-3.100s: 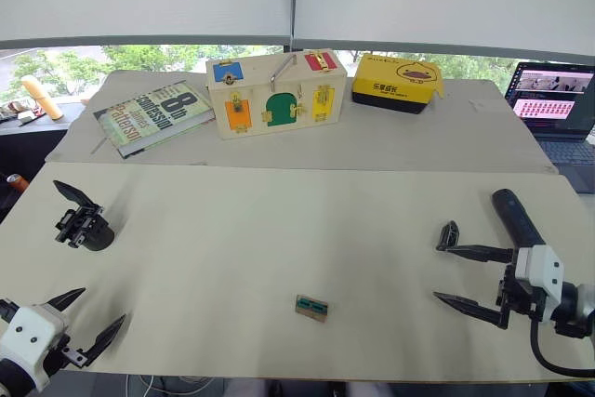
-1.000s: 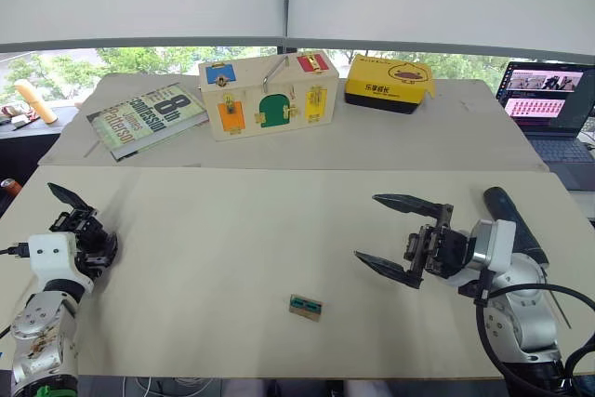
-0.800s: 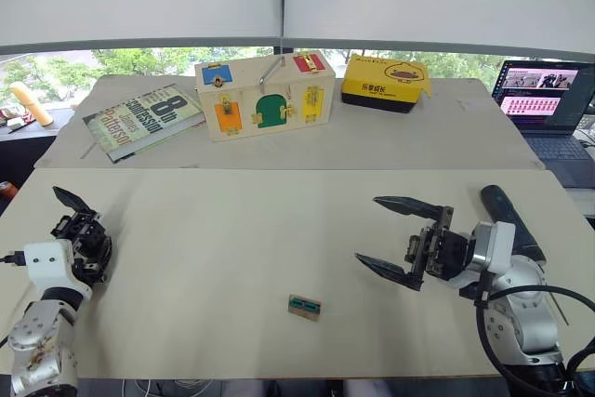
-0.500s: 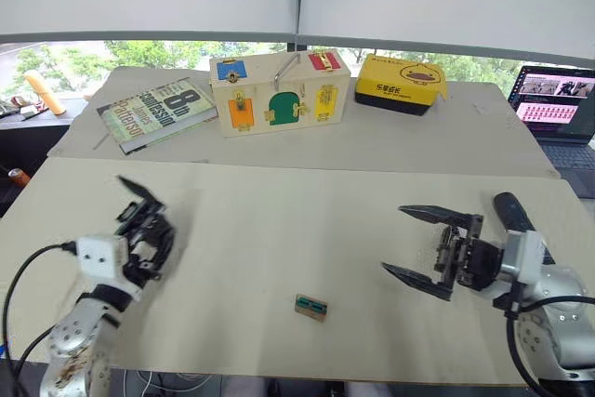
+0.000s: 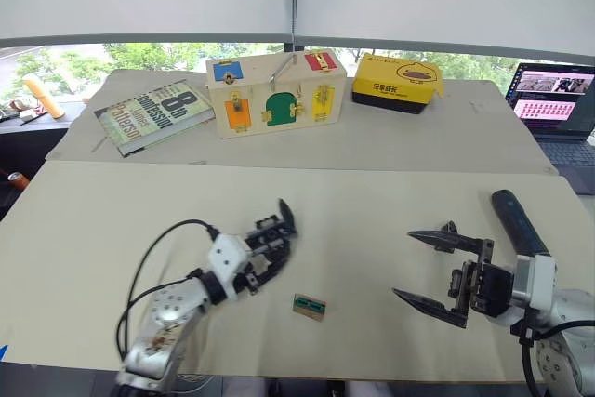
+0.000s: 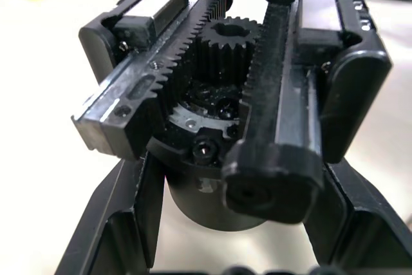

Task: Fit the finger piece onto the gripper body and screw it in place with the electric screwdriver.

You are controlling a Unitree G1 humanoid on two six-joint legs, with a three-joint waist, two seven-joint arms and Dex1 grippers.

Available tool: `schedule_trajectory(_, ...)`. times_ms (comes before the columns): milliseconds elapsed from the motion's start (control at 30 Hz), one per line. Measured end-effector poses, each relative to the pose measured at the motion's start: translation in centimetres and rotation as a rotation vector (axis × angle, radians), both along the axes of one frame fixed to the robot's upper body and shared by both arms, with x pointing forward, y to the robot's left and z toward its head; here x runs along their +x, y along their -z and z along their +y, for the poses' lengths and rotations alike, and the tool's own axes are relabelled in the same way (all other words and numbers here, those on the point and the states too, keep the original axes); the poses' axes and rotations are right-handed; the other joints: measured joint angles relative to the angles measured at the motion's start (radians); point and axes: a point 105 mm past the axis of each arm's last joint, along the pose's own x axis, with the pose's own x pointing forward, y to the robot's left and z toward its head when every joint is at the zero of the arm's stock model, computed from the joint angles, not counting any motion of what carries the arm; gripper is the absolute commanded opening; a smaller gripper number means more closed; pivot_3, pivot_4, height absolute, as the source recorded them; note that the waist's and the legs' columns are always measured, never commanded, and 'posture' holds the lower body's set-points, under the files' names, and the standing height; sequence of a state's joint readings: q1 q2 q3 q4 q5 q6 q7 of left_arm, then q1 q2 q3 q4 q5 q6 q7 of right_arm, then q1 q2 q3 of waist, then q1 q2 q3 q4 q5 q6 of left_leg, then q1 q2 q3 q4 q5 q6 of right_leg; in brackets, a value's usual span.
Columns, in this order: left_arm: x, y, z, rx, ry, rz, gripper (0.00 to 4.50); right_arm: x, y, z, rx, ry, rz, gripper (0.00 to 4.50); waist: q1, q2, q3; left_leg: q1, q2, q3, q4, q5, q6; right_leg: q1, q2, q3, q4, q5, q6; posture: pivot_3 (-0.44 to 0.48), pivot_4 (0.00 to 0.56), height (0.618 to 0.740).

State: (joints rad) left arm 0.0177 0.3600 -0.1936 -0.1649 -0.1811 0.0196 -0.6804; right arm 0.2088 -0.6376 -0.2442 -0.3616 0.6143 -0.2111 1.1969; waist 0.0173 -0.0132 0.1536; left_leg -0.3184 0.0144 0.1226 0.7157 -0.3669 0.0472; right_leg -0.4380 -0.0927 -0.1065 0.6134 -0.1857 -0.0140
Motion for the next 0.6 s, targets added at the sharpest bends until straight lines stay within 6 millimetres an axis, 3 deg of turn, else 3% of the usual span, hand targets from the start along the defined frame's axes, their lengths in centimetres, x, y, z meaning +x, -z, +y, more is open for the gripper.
schedule_trajectory(267,0.0,0.5,-3.8,0.007,0.108,-0.021,2.35,-0.6,0.8,-0.2,-0.006,0.003,0.040,4.50,0.005,0.001,0.000,0.000,0.000,-0.002,0.000,-0.001,0.001,0.000,-0.002,0.002,-0.001,0.000,0.000,0.000,0.150,0.740)
schedule_trajectory(600,0.5,0.8,-4.5,0.020,0.103,-0.022,2.35,-1.1,1.3,-0.3,-0.021,-0.020,0.063,4.50,0.021,0.003,-0.002,0.000,0.000,-0.003,0.001,-0.002,0.006,0.002,-0.005,0.005,-0.001,0.001,0.002,0.000,0.150,0.740)
